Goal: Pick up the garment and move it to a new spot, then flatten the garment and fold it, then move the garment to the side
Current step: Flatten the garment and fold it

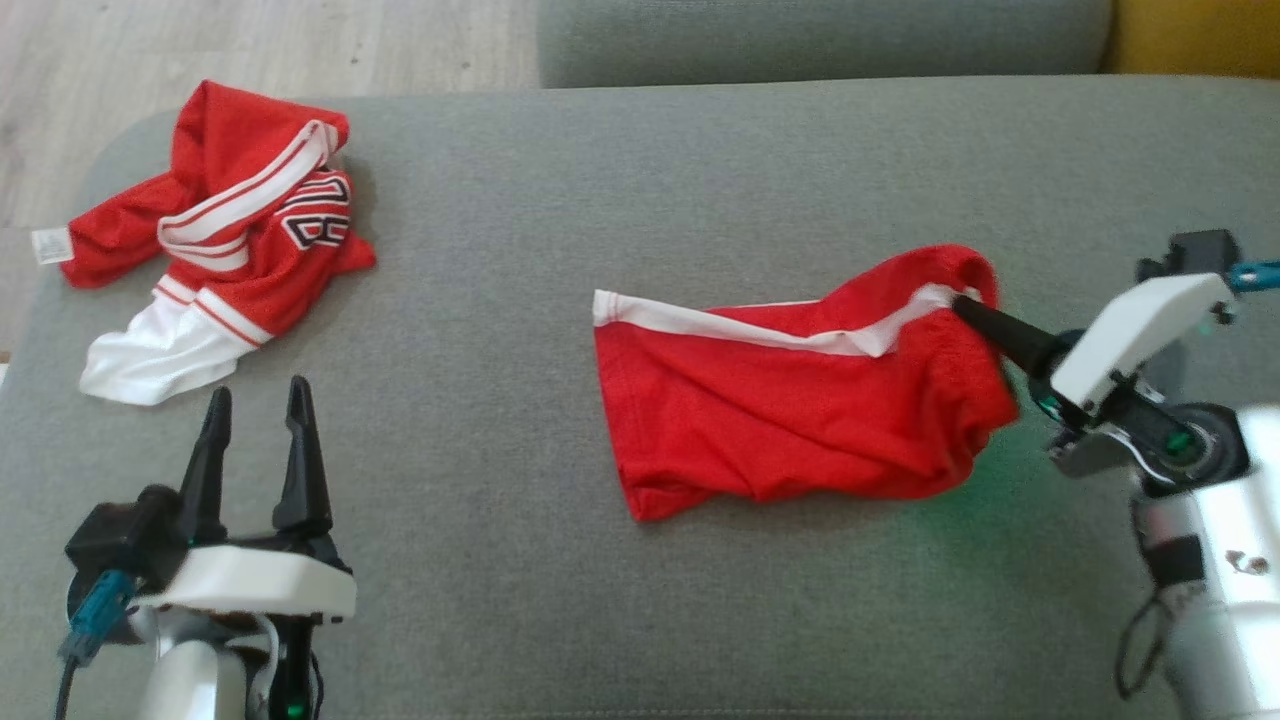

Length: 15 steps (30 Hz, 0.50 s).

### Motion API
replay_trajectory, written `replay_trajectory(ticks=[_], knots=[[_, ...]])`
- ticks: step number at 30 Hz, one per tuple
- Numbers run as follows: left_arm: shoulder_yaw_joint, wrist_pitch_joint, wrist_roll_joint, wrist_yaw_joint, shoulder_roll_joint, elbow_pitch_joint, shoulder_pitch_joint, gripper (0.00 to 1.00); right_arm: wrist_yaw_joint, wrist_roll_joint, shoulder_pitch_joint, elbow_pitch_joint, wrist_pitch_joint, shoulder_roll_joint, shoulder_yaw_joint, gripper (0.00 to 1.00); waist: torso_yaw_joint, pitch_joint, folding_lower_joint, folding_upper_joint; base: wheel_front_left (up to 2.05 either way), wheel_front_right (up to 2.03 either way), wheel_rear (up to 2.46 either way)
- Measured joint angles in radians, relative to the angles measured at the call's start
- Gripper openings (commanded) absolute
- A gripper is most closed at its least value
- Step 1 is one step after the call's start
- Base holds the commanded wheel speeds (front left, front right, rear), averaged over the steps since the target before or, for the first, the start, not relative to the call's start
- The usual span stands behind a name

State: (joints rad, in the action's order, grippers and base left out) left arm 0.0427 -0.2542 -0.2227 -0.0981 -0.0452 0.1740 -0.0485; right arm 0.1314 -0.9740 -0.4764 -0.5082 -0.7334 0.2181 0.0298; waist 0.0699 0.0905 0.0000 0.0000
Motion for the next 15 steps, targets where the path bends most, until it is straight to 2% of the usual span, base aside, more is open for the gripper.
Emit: replay_trajectory(ticks=[6, 9, 15], knots=[[-0.007, 0.000, -0.010, 0.000, 0.002, 0.016, -0.001, 1.00, 0.000, -0.101, -0.036, -0.065, -0.118, -0.091, -0.060, 0.00, 0.041, -0.006, 0.0000, 0.0000, 0.00, 0.00, 0.00], [-0.010, 0.000, -0.018, 0.001, 0.002, 0.021, -0.001, 1.00, 0.000, -0.128, -0.057, -0.103, -0.139, -0.130, -0.074, 0.00, 0.070, -0.005, 0.0000, 0.0000, 0.00, 0.00, 0.00], [-0.034, 0.000, -0.038, 0.003, 0.003, 0.028, -0.003, 1.00, 0.000, -0.143, -0.128, -0.210, -0.138, -0.148, -0.060, 0.00, 0.132, 0.002, 0.0000, 0.0000, 0.00, 0.00, 0.00]])
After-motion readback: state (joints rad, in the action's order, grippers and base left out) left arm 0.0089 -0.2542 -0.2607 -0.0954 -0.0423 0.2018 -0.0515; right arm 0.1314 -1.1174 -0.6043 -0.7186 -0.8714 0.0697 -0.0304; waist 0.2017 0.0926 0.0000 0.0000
